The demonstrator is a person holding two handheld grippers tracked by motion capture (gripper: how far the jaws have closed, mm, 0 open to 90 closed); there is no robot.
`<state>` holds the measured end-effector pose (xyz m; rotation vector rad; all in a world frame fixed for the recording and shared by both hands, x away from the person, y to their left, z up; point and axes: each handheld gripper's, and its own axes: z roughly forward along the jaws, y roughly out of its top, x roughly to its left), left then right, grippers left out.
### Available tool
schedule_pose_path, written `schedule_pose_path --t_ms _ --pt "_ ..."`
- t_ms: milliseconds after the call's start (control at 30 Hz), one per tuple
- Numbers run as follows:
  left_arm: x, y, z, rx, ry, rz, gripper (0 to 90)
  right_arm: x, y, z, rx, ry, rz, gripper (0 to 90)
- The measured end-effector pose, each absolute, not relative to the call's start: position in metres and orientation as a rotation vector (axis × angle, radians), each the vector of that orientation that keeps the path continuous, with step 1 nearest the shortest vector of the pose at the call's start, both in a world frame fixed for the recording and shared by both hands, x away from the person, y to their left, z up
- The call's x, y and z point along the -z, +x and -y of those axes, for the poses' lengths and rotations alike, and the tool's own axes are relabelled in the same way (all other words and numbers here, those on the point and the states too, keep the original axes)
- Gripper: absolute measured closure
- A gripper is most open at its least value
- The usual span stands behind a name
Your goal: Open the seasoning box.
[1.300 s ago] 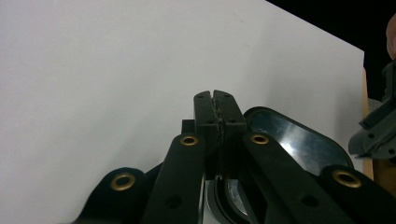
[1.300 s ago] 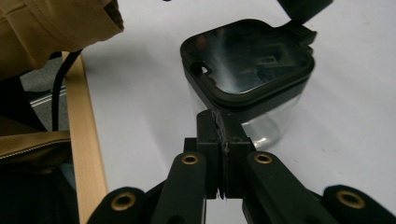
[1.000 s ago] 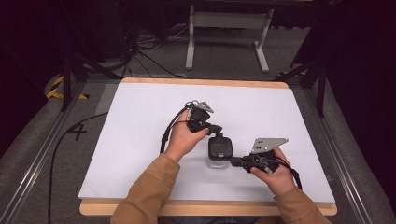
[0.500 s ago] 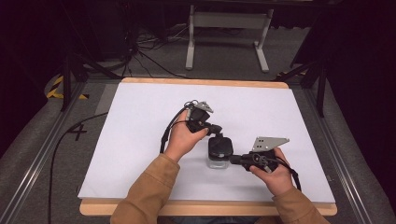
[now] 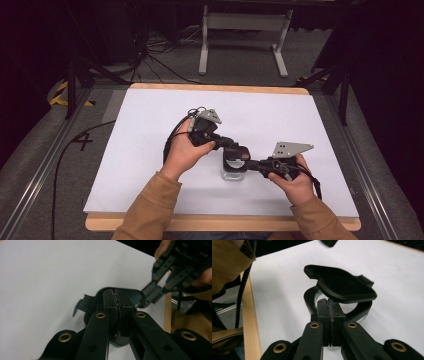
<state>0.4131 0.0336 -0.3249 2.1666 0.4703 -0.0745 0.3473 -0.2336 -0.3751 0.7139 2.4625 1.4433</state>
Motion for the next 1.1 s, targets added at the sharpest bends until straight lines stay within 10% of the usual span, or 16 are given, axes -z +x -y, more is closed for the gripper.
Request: schedule_pose_path --t_ms 633,1100 --pt "0.336 0.394 -0.015 0.080 2.383 -0.445 89.0 0.366 0.353 0.234 -1.510 0.744 -2.356 89.8" --pt "0.328 0.404 -0.019 -0.015 2.211 -0.500 89.4 0.379 0.349 0.231 -1.460 0.756 -2.396 89.8"
